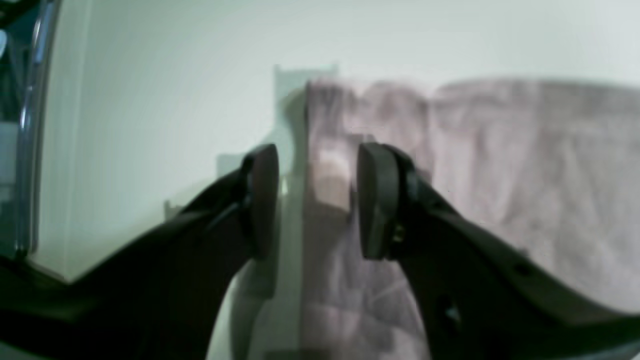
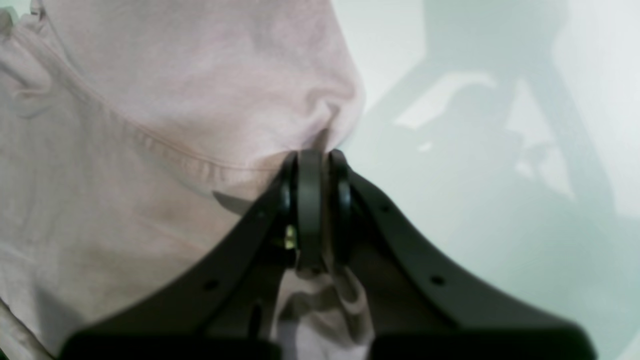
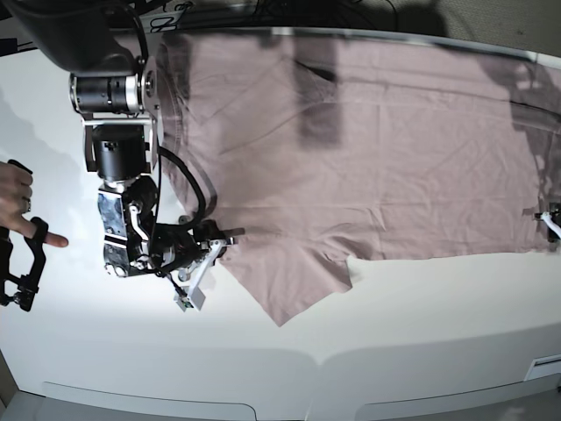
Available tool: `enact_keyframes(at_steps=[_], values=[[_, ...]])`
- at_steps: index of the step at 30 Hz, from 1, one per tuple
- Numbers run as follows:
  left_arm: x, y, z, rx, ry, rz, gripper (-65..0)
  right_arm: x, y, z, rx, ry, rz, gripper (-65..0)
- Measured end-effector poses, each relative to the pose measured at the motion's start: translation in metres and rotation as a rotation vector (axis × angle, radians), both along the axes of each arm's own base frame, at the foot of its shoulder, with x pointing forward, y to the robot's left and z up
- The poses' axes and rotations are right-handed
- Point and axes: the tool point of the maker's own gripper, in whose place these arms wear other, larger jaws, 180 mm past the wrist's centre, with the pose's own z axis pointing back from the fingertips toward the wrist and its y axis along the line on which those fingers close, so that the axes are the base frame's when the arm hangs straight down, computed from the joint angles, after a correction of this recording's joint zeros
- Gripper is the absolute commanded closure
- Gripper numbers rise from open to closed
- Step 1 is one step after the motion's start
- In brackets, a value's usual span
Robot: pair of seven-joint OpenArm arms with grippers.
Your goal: Fold the T-shirt properly
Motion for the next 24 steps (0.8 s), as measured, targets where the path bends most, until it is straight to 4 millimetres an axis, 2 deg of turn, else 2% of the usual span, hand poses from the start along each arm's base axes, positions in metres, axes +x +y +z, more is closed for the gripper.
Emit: enact_keyframes(at_steps=[5,8,14,17,19,20,22,24], values=[[-0.004,-0.004,-0.007,-0.019,0.026,-0.002,-25.8,-0.004,0.006,0.001,0.044,0.020,0.001,0.0],[-0.007,-0.024,-0.021,-0.114,0.041,0.014,-25.8,-0.005,0.007,0.002,0.047,0.024,0.010,0.0],[0.005,-0.060,-0.033,-0.185,0.013,-0.002,-25.8,-0.005,0.007,0.003,0.045,0.022,0.013,0.0],[0.008,-0.069,-0.035,-0.196,0.010,-0.011,-25.3,-0.005,0.006,0.004,0.037,0.024,0.017,0.0],[0.008,-0.069,-0.035,-0.199,0.009,-0.008,-20.9,-0.006,0.006,0.004,0.036,0.025,0.018,0.0],[0.008,-0.070,-0.035,-0.203,0.011,-0.009,-16.1,-0.006,0.005,0.004,0.040,0.024,0.015,0.0],[0.007,-0.072,-0.036,-0.215,0.017,-0.021,-0.3,-0.006,0.003,0.005,0.044,0.027,0.010,0.0],[0.006,-0.069,-0.035,-0.208,0.026,-0.023,0.0,-0.007,0.002,0.004,0.042,0.030,0.011,0.0]])
